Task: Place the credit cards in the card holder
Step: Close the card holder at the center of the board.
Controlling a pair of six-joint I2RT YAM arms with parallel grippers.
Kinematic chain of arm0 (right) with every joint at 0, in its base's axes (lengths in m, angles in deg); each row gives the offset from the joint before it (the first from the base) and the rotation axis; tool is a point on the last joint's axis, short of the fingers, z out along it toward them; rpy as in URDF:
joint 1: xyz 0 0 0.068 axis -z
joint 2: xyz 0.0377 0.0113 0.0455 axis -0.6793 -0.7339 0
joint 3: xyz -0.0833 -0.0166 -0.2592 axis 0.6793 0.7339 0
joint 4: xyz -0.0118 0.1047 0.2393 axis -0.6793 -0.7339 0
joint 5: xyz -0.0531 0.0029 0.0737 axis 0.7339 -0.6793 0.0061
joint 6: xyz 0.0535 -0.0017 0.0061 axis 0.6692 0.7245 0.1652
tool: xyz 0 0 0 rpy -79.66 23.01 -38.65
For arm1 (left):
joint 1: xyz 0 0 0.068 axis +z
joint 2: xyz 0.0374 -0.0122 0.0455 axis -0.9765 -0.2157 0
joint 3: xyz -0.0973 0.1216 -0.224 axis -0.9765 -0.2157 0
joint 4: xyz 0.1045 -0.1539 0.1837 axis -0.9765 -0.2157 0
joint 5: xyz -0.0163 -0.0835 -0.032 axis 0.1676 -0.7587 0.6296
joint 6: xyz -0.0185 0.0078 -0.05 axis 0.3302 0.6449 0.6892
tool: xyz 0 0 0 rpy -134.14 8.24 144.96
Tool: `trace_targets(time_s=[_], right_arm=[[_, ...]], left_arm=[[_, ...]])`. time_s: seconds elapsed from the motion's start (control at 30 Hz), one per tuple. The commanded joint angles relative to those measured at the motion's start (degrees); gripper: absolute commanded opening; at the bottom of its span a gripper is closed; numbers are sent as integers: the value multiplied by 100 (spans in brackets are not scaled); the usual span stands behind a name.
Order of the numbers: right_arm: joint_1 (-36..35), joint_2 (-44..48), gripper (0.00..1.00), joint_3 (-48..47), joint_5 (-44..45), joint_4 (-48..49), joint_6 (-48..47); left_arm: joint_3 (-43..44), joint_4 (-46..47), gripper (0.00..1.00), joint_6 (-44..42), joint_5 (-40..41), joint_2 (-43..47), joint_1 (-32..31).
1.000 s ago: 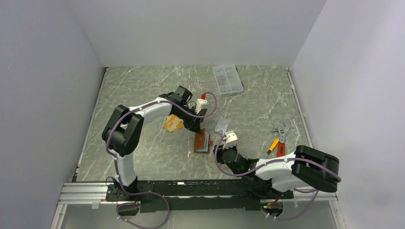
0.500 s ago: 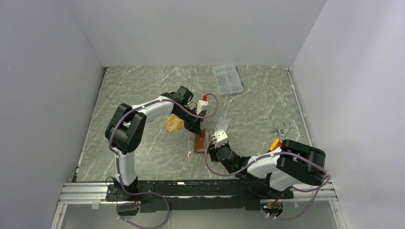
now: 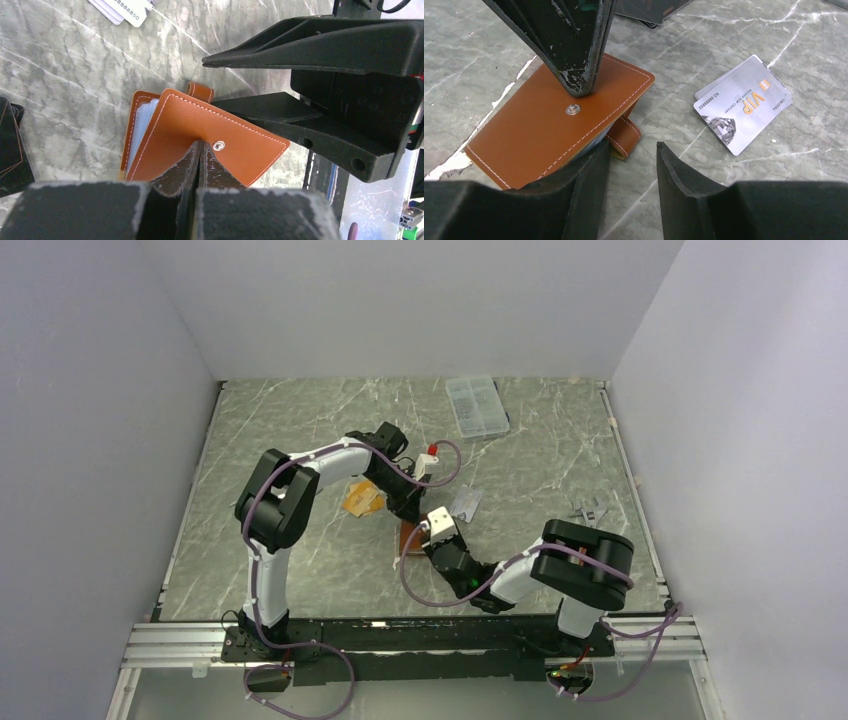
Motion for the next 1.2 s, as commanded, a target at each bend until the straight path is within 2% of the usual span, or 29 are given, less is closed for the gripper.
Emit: trace_targets(time_s=[0.0,0.1,0.2,0.3,0.37,0.5,0.7,0.83,1.03,1.17], right_arm=[[-48,-233,39,-153,260,265,20],[-47,-192,24,-76,568,328,516],[-38,-54,7,-4,879,201,1455],[-22,67,0,85,1167,-115,2581],[-15,142,0,63,1274,-687,3388],[63,171,0,135,1200,-1191,4504],[461,483,0,705,632,-780,5476],[786,891,2,1145,16,-322,5612],[834,1387,13,1122,-436,-323,4628],[849,1846,21,1242,-659,-251,4439]], left_arm=[[209,-325,3,-346,-264,11,-6],[176,-385,2,-400,-282,22,-8],[110,-446,2,-443,-291,41,-5],[-64,-370,1,-458,-245,139,-4],[-148,-352,1,-464,-227,206,-11],[-259,-323,1,-475,-191,259,-20],[-349,-226,0,-522,70,289,-124],[-400,-37,0,-432,296,340,-206],[-336,25,0,-287,359,283,-231],[-393,153,0,-166,490,336,-230]])
